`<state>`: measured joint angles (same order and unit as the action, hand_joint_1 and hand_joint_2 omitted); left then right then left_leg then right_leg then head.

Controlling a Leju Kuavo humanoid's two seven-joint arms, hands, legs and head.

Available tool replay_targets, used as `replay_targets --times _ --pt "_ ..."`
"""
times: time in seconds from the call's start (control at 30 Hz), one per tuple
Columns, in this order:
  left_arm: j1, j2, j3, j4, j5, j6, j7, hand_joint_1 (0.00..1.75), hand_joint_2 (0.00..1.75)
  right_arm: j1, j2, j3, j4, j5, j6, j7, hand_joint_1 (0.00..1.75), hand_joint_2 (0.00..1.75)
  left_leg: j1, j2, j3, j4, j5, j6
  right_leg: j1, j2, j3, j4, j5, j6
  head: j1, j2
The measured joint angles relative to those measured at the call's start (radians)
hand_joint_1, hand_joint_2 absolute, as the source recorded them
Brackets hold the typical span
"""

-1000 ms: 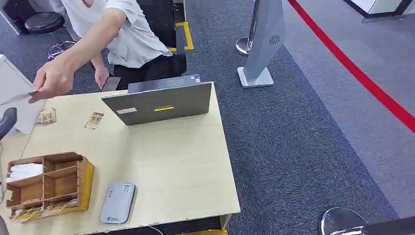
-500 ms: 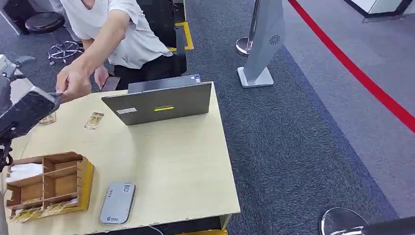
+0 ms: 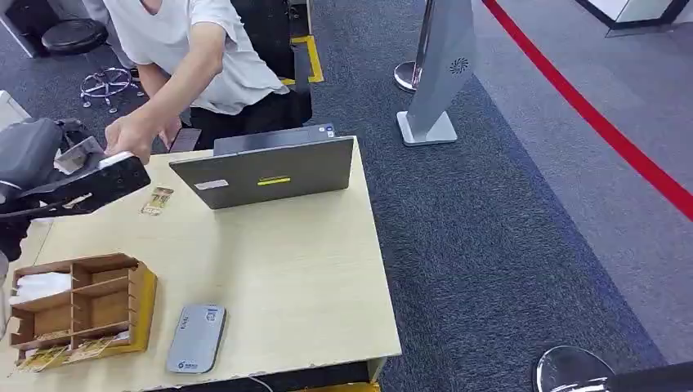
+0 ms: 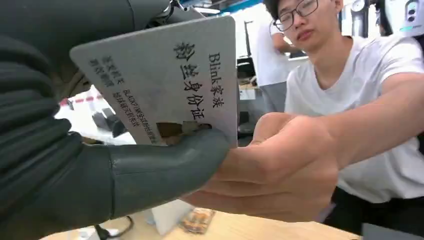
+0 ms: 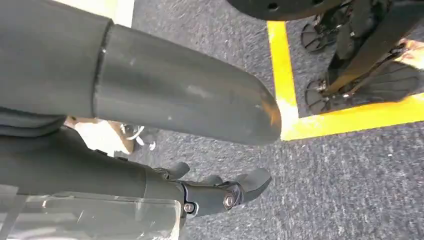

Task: Pass the card to the sensor for recognition and then transmit it.

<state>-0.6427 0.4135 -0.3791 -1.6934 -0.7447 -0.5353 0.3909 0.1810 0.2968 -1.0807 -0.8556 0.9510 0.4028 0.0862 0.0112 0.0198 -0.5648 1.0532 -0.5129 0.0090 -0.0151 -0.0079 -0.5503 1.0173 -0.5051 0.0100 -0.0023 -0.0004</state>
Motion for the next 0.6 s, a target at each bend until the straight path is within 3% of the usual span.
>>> replay_targets --times 0.2,0.6 --pt "-0.008 0.028 -0.063 -0.002 -0.141 -0.006 0.068 1.75 1.75 0.002 0.001 -0.008 -0.001 -0.002 0.013 0.009 0.00 0.00 0.000 0.000 0.000 0.000 0.000 0.000 0.000 0.000 0.000 0.000 0.000 0.000 0.000 0.000" --pt "0.111 0.029 -0.083 -0.135 -0.235 0.090 0.021 1.75 1.75 0.058 0.005 0.140 -0.075 -0.223 -0.040 0.116 0.00 0.00 0.000 0.000 0.000 0.000 -0.001 0.000 0.000 0.000 0.000 0.000 0.000 0.000 -0.002 0.000"
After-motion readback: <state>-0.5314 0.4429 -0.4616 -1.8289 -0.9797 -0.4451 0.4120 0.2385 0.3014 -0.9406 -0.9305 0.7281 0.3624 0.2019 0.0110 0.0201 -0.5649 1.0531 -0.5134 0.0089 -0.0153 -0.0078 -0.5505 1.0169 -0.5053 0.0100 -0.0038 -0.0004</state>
